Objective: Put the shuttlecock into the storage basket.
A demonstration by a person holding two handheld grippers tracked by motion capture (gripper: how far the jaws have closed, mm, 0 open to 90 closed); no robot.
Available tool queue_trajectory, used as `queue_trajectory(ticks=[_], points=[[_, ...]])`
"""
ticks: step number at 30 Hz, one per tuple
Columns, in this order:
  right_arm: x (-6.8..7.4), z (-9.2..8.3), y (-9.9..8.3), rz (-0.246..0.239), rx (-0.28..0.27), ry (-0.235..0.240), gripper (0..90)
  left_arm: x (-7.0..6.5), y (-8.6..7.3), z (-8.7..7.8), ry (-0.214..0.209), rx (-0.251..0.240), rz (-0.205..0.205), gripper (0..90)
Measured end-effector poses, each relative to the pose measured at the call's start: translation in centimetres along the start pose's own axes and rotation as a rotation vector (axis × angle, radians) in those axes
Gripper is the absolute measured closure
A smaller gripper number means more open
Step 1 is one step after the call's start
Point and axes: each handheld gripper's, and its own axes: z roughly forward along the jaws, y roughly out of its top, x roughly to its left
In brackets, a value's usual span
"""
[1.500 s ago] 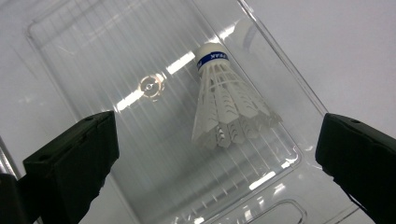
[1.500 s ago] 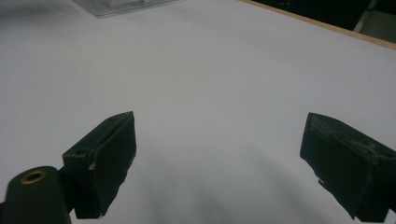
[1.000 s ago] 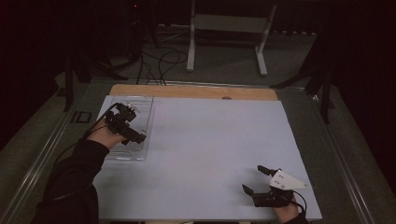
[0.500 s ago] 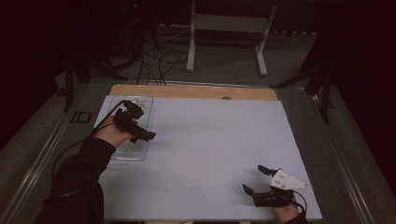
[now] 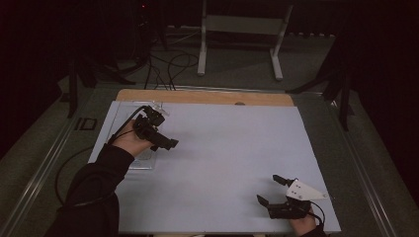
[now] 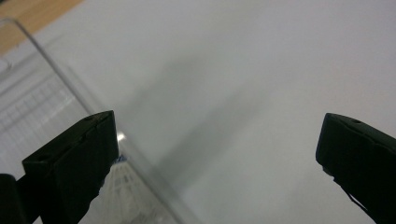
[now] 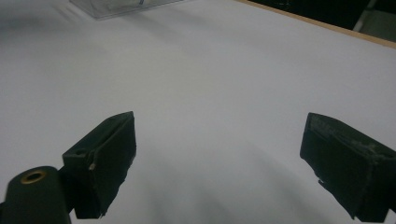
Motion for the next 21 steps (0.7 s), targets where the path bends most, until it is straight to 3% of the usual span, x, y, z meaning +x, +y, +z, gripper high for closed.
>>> queue_trajectory(ticks=[13,15,21], points=[[0.0,0.0,0.0,0.001,0.003,0.000,10.3,-2.0,0.8,1.0,-0.109,-0.066,0.075,0.0],[0.0,0.0,0.0,0.000,0.002,0.000,10.3,-2.5,0.9,1.0,-0.143,-0.084,0.088,0.0],[0.0,0.0,0.0,0.000,0.003,0.001,10.3,-3.3,1.1,1.3,-0.164,-0.105,0.117,0.0]])
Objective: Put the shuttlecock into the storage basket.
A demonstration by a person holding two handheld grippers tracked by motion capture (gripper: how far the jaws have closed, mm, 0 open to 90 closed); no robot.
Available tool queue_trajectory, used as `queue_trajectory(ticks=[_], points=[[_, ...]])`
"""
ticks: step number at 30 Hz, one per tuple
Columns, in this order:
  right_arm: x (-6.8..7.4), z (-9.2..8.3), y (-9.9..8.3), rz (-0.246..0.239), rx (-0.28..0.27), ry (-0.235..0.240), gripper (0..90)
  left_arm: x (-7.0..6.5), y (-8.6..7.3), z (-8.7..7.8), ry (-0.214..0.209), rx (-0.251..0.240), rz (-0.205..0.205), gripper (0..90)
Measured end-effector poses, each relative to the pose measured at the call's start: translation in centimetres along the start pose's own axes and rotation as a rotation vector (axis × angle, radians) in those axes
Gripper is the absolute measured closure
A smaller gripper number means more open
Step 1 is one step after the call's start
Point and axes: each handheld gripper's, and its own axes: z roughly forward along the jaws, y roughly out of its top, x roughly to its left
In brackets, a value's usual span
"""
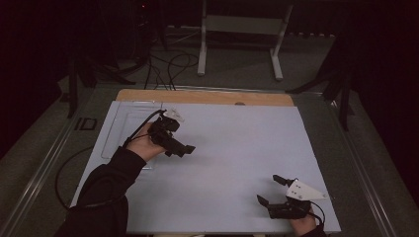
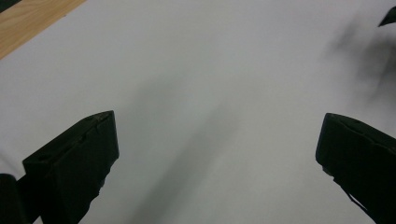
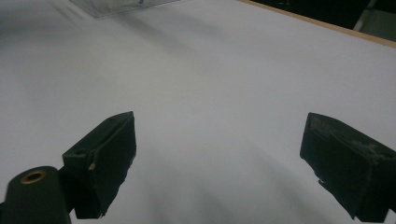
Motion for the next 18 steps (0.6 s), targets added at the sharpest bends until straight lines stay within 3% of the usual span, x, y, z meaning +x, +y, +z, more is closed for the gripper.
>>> queue_trajectory(ticks=[3,10,18], points=[[0.0,0.0,0.0,0.000,0.002,0.000,10.3,-0.3,0.0,0.2,-0.006,0.000,0.018,0.0],[0.0,0.0,0.0,-0.006,0.000,-0.003,10.3,-1.3,-0.6,1.6,-0.073,-0.001,0.057,0.0],[0.0,-0.1,0.0,-0.005,0.000,-0.003,10.3,-2.2,-1.2,2.4,-0.067,-0.015,0.089,0.0]])
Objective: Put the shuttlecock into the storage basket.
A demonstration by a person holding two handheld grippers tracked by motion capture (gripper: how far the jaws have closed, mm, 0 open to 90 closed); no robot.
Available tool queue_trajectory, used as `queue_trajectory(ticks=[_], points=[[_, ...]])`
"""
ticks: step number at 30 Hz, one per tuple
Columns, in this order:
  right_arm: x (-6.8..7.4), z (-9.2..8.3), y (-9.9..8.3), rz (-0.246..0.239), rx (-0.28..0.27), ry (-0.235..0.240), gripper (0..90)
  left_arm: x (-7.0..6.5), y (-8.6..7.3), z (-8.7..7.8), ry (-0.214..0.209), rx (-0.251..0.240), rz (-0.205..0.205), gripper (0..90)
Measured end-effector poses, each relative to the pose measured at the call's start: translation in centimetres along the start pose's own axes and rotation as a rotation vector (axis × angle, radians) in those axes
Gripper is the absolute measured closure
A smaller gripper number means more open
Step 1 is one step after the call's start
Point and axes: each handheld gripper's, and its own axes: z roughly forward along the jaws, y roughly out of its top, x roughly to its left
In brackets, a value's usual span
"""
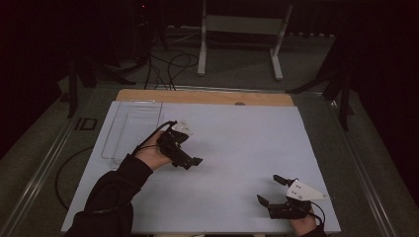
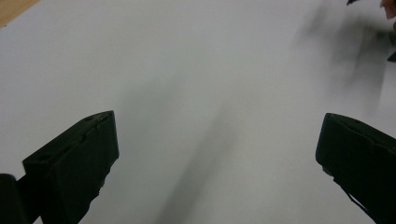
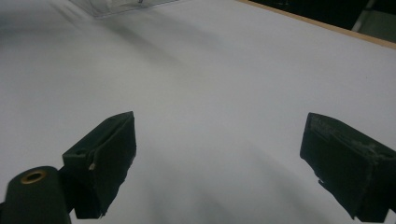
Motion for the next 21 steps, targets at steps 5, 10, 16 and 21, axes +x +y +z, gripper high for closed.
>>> queue_trajectory(ticks=[5,10,16,21], points=[[0.0,0.0,0.0,-0.002,0.000,-0.004,10.3,-0.6,-0.4,0.3,-0.003,-0.009,0.021,0.0],[0.0,0.0,0.0,-0.002,0.001,-0.003,10.3,-1.2,-1.1,0.7,-0.015,-0.003,0.037,0.0],[0.0,0.0,0.0,-0.002,0.000,-0.006,10.3,-1.5,-1.6,0.8,-0.013,-0.005,0.050,0.0],[0.0,-0.1,0.0,-0.002,0.001,-0.005,10.3,-1.8,-2.2,0.9,-0.023,-0.016,0.057,0.0]])
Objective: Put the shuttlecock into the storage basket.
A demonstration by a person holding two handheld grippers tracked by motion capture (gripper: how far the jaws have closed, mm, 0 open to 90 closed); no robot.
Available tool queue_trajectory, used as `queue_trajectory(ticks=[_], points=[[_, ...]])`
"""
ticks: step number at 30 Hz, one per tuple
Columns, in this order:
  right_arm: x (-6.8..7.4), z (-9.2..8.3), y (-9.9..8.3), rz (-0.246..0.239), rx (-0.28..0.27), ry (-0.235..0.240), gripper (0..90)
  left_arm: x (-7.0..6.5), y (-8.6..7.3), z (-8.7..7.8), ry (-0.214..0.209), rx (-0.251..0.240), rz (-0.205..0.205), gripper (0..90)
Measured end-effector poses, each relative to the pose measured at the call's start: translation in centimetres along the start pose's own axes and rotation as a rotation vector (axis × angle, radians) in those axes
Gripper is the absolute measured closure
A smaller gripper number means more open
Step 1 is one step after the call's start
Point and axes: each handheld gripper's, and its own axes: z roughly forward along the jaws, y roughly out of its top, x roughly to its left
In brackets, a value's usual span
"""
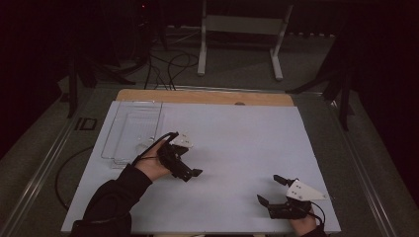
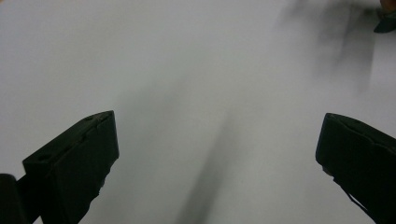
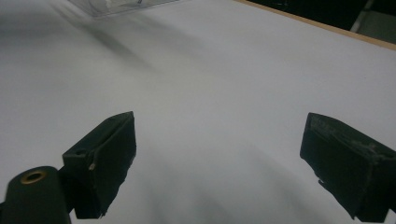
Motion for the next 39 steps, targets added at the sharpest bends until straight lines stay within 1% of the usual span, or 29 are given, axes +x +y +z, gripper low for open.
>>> queue_trajectory(ticks=[3,5,7,11,14,16,19,22,24,26,27,28,32,34,36,39], points=[[0.0,0.0,0.0,0.000,-0.002,-0.001,10.3,-0.3,-0.6,0.1,0.002,0.015,0.012,0.0],[0.0,-0.1,0.0,-0.002,-0.003,-0.002,10.3,-0.4,-1.0,0.1,0.008,0.007,0.007,0.0],[0.0,-0.1,0.0,-0.002,-0.002,-0.002,10.3,-0.4,-1.4,0.0,-0.001,0.002,0.001,0.0],[0.0,0.0,0.0,0.000,-0.001,0.000,10.3,-0.4,-2.2,0.0,0.001,0.001,-0.010,0.0],[0.0,0.0,0.0,0.000,0.001,0.000,10.3,-0.5,-2.8,0.0,0.021,0.005,0.001,0.0],[0.0,0.0,0.1,0.000,-0.002,0.000,10.3,-0.5,-3.2,-0.1,0.022,-0.009,-0.005,0.0],[0.0,0.2,0.1,-0.003,0.003,0.003,10.3,-0.7,-3.7,-0.2,0.016,-0.015,-0.010,0.0],[0.0,0.2,0.1,-0.004,0.003,0.003,10.3,-1.1,-4.2,-0.2,0.008,-0.010,0.001,0.0],[0.0,0.1,0.1,-0.004,0.002,0.002,10.3,-1.3,-4.5,-0.3,0.005,-0.006,-0.001,0.0],[0.0,0.1,0.1,0.001,0.001,0.003,10.3,-1.4,-4.8,-0.3,0.007,-0.008,-0.011,0.0],[0.0,0.1,0.1,-0.002,0.002,0.003,10.3,-1.4,-4.9,-0.4,0.005,-0.004,-0.009,0.0],[0.0,0.1,0.1,-0.003,0.003,0.004,10.3,-1.5,-5.1,-0.4,-0.002,-0.009,-0.013,0.0],[0.0,0.1,0.1,-0.005,0.001,0.004,10.3,-1.9,-5.8,-0.7,-0.009,-0.019,-0.027,0.0],[0.0,0.1,0.1,-0.003,0.002,0.003,10.3,-2.0,-6.2,-0.8,-0.003,-0.017,-0.027,0.0],[0.0,0.1,0.1,-0.007,0.003,0.003,10.3,-2.1,-6.6,-0.9,-0.004,-0.019,-0.039,0.0],[0.0,0.1,0.1,-0.006,0.003,0.004,10.3,-2.2,-7.2,-0.9,0.012,-0.014,-0.044,0.0]])
